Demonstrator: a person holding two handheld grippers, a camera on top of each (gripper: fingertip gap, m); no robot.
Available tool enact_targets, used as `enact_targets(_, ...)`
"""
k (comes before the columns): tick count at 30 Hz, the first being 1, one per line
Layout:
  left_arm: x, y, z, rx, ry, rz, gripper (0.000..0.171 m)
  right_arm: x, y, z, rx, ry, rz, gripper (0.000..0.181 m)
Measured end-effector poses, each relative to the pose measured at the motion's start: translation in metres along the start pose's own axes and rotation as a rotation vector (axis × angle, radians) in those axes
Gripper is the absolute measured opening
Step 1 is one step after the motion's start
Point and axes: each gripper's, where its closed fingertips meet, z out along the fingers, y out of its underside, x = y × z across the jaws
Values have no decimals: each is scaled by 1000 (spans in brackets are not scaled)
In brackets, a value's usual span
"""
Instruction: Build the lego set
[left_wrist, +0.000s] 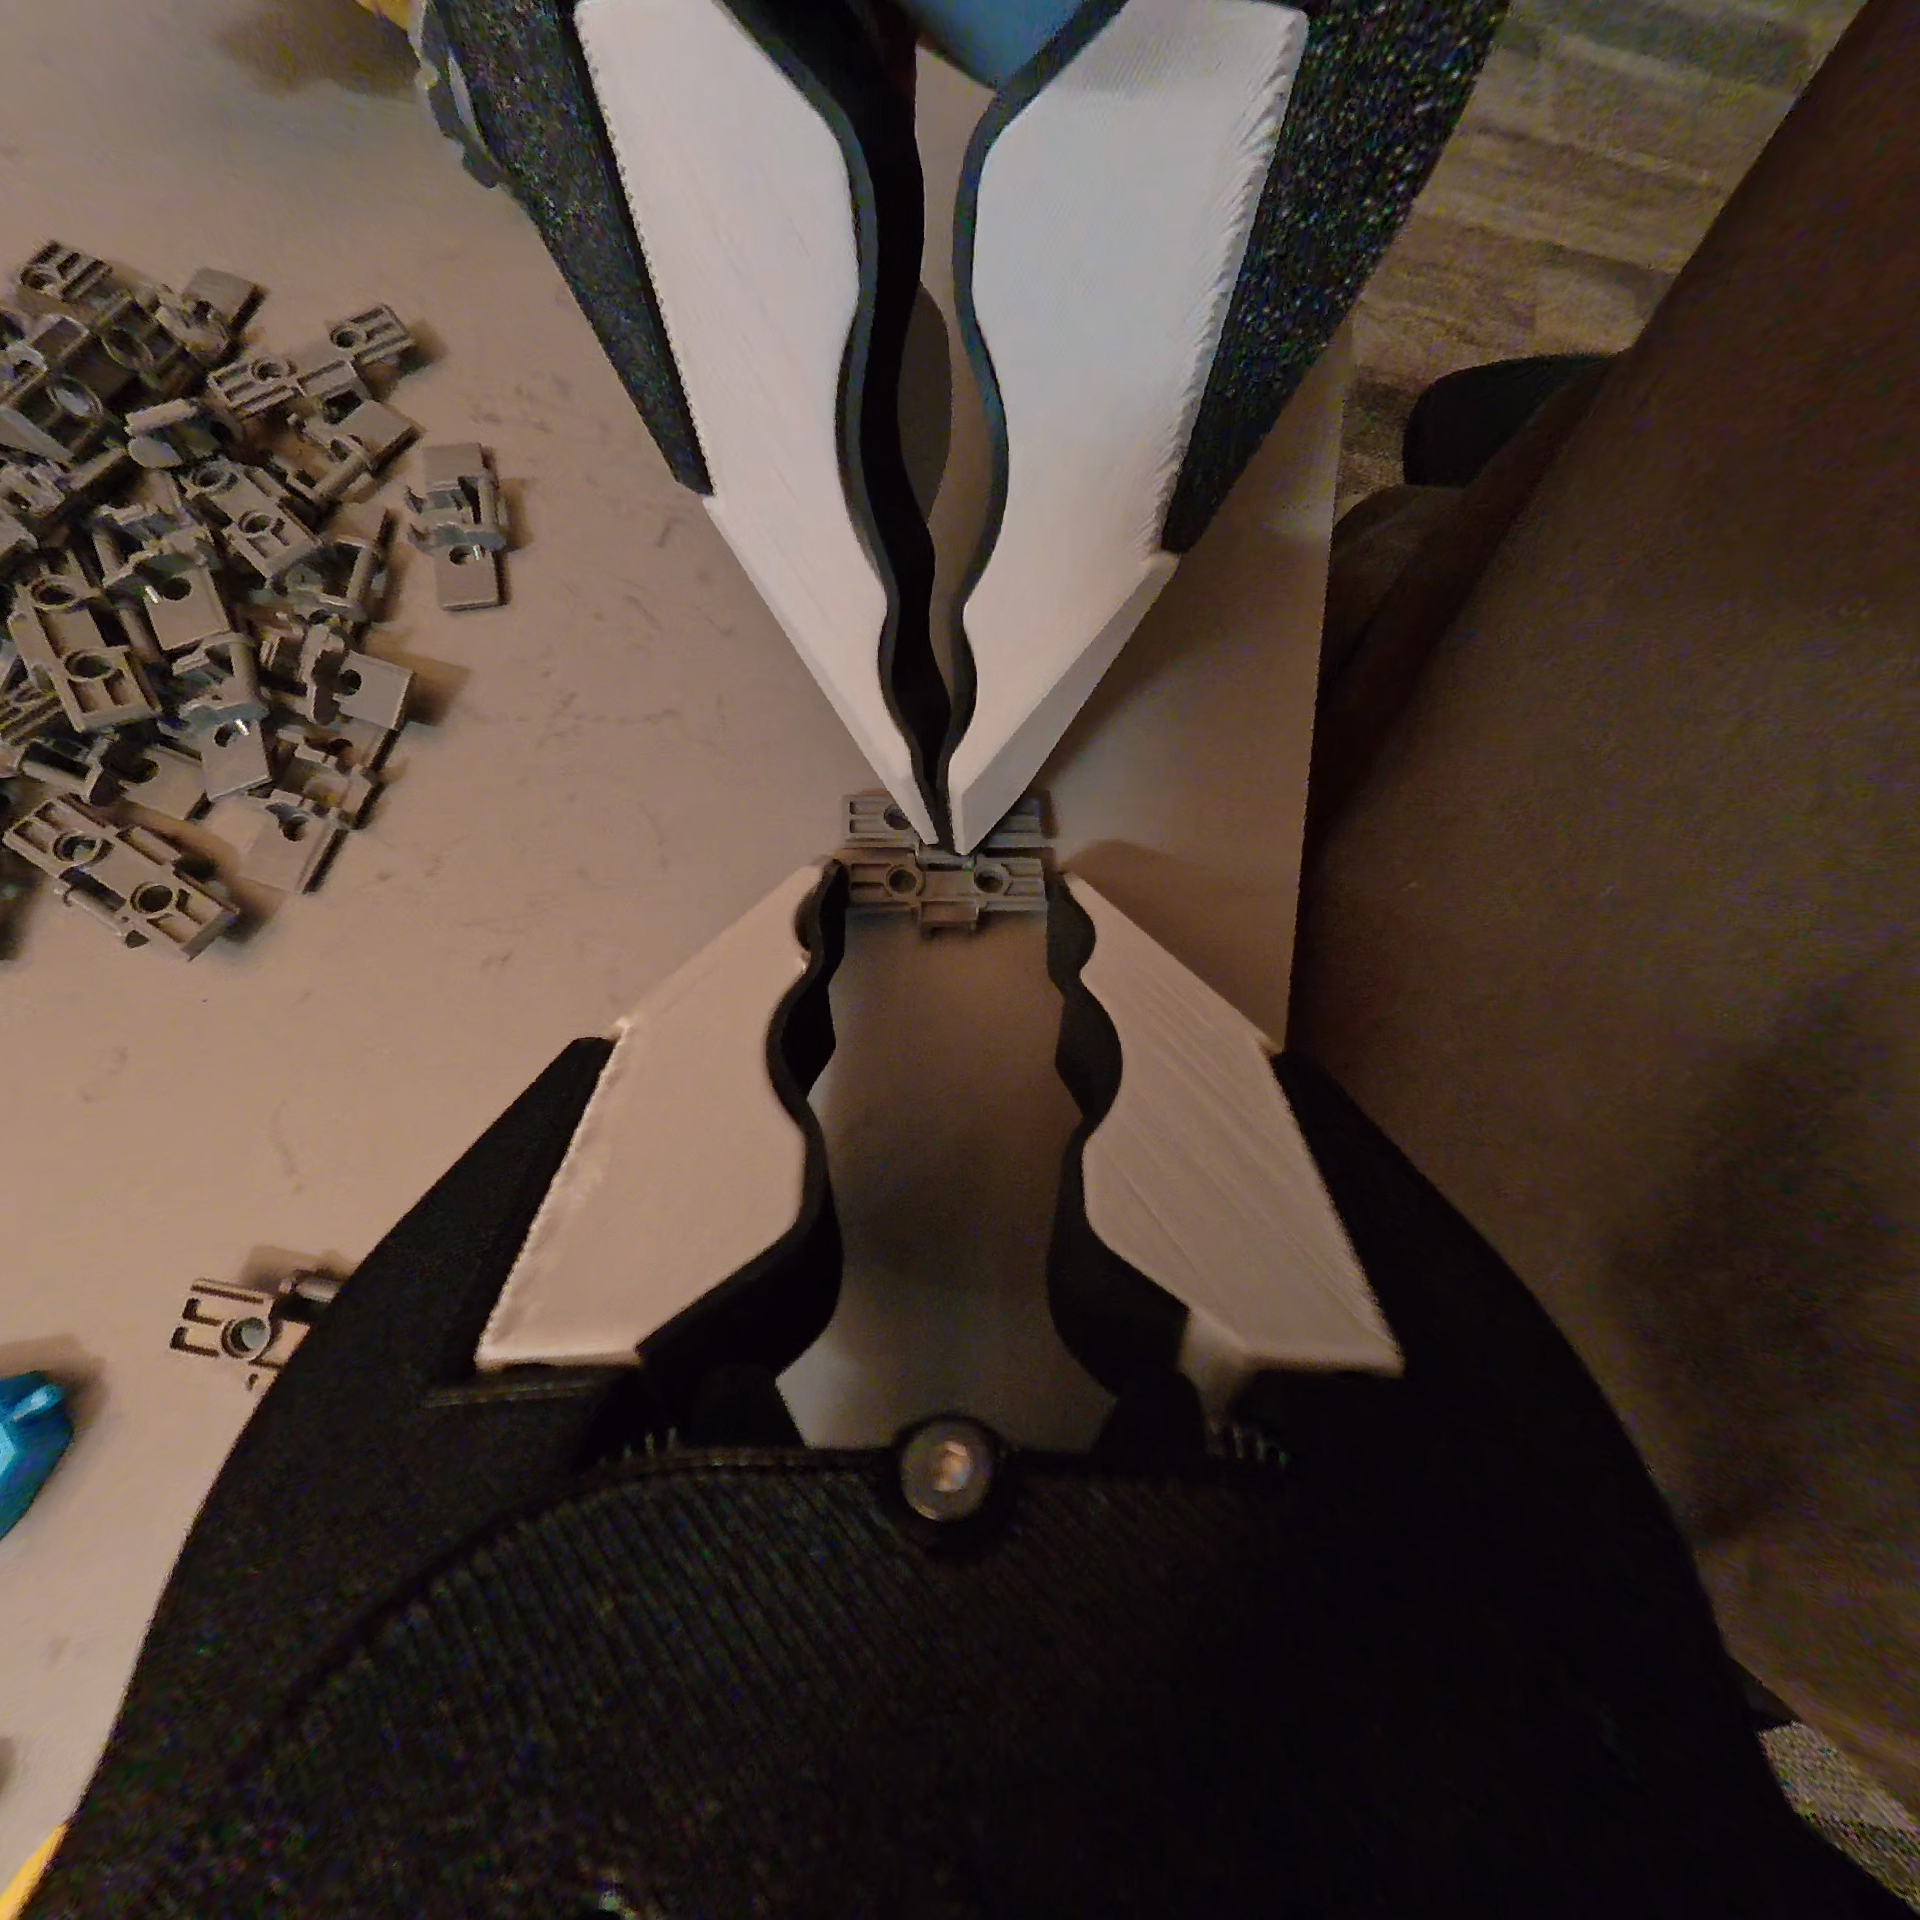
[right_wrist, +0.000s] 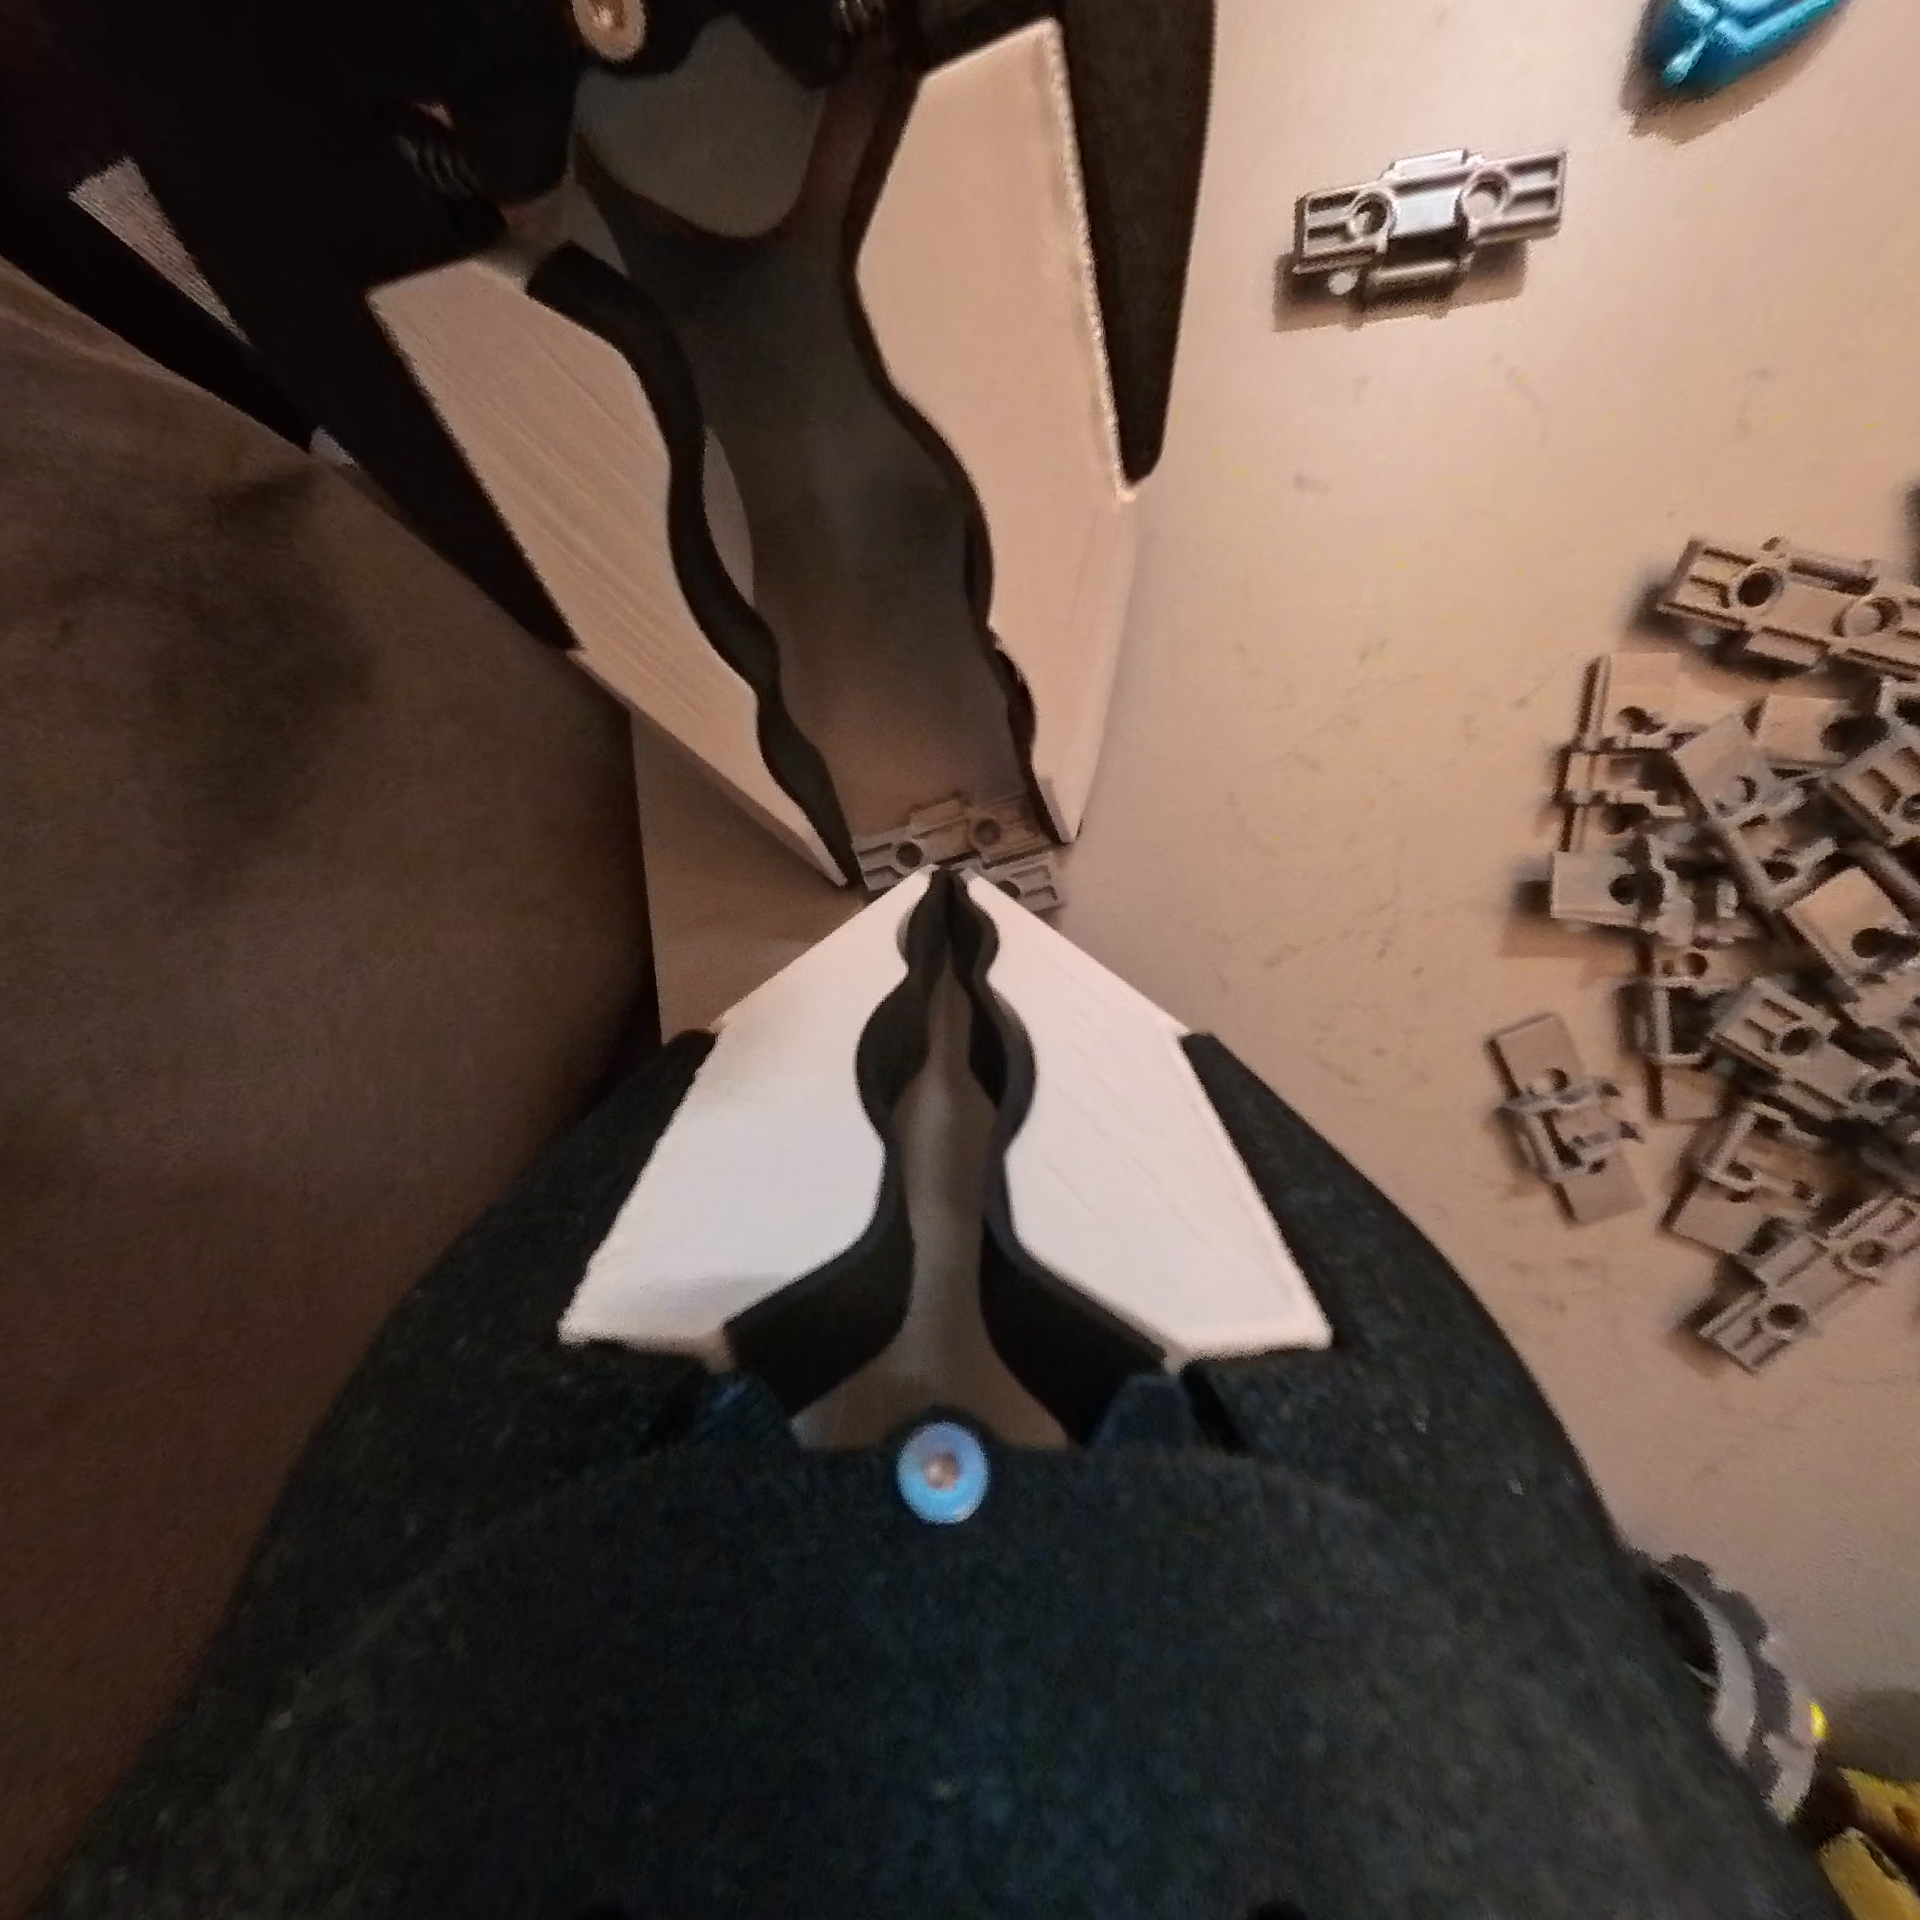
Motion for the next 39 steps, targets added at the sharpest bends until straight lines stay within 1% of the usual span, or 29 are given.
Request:
enact_targets(6,0,0,0,0,-17,17,35,0,0,1,-56,8,27,0)
enact_targets(10,-1,1,0,-4,-33,26,35,1,-1,3,-33,-23,54,0)
enact_targets(16,-2,1,0,-4,-38,20,35,0,-3,2,115,21,17,0)
enact_targets(20,-1,2,0,-7,-38,20,35,3,0,-3,241,0,108,0)
enact_targets(22,-1,2,0,-8,-37,20,35,7,3,-11,298,45,114,2)
enact_targets(23,-1,2,0,-8,-36,19,35,8,2,-16,328,69,107,8)
enact_targets(25,-1,2,0,-8,-32,15,35,8,1,-22,373,112,86,14)
enact_targets(29,-2,2,0,-8,-35,17,35,13,2,-18,415,208,43,21)
enact_targets(33,-2,2,0,-10,-47,21,36,20,-1,-11,466,274,50,23)
enact_targets(36,-3,2,0,-10,-50,19,36,30,1,-12,457,356,69,23)
enact_targets(37,-3,2,0,-10,-49,18,36,33,1,-13,459,380,71,20)
enact_targets(39,-3,2,0,-10,-49,17,36,35,2,-12,449,392,77,20)
